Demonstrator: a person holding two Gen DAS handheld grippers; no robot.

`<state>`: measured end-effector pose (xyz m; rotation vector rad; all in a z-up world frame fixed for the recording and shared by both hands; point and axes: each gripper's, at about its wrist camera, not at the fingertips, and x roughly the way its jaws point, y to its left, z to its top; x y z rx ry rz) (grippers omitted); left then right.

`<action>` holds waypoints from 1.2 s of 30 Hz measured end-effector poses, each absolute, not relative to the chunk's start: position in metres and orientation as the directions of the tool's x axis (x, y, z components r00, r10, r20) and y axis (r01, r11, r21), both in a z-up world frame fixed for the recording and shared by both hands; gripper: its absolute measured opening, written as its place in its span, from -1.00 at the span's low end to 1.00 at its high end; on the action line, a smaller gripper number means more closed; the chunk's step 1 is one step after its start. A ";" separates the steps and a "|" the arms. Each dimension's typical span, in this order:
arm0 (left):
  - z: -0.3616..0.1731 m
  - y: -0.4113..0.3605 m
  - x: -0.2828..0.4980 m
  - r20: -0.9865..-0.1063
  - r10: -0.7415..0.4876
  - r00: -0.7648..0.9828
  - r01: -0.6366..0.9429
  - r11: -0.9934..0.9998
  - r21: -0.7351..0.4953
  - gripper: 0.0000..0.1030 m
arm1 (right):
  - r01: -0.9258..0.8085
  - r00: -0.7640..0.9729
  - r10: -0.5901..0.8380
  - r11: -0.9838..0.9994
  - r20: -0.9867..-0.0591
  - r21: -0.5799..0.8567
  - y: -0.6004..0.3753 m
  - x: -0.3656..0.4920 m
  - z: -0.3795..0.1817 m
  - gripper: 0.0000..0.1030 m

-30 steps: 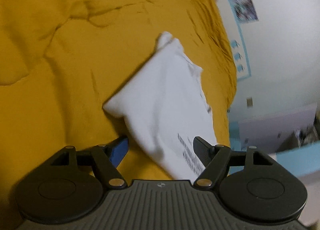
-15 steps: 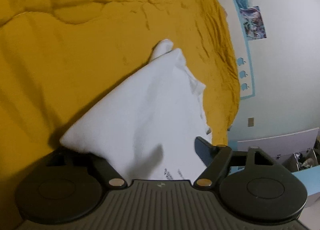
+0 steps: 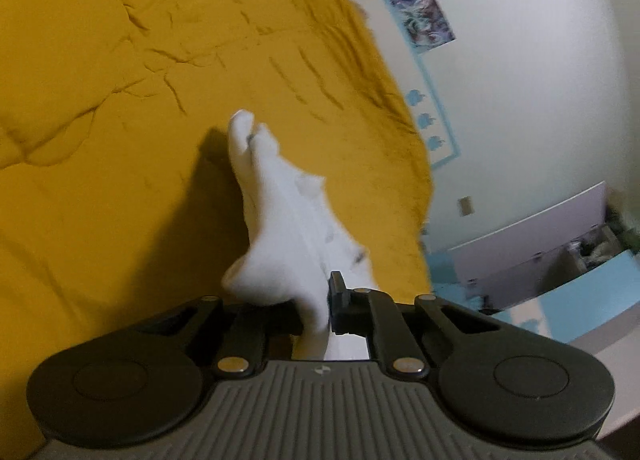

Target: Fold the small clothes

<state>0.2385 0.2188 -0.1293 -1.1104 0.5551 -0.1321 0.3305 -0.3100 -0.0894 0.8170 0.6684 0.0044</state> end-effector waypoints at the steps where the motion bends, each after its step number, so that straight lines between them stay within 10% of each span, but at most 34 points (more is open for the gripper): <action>1: -0.124 0.221 0.228 -0.334 -0.380 0.862 -0.152 0.436 -0.887 -0.80 | 0.216 0.807 0.261 0.703 -0.529 0.677 -0.311 0.317 -0.079 -0.90; 13: -0.158 0.229 0.121 -0.536 -0.341 0.772 -0.327 0.510 -0.796 -0.84 | 0.386 0.721 0.213 0.667 -0.660 0.637 -0.375 0.231 -0.141 -0.74; 17: -0.162 0.232 0.129 -0.555 -0.363 0.749 -0.361 0.479 -0.800 -0.41 | 0.420 0.762 0.155 0.621 -0.629 0.662 -0.388 0.210 -0.123 -0.18; 21: -0.168 0.223 0.143 -0.565 -0.343 0.751 -0.386 0.466 -0.796 0.13 | 0.394 0.769 0.203 0.597 -0.607 0.699 -0.386 0.196 -0.113 -0.01; 26: -0.173 0.215 0.172 -0.610 -0.264 0.747 -0.422 0.522 -0.742 0.23 | 0.371 0.766 0.204 0.633 -0.609 0.679 -0.372 0.189 -0.110 0.02; 29: -0.179 0.217 0.186 -0.536 -0.319 0.782 -0.356 0.477 -0.804 -0.76 | 0.371 0.758 0.238 0.609 -0.607 0.701 -0.370 0.189 -0.115 0.02; 36: -0.154 0.214 0.158 -0.464 -0.280 0.841 -0.257 0.547 -0.796 -0.87 | 0.341 0.765 0.239 0.638 -0.598 0.691 -0.366 0.187 -0.108 0.03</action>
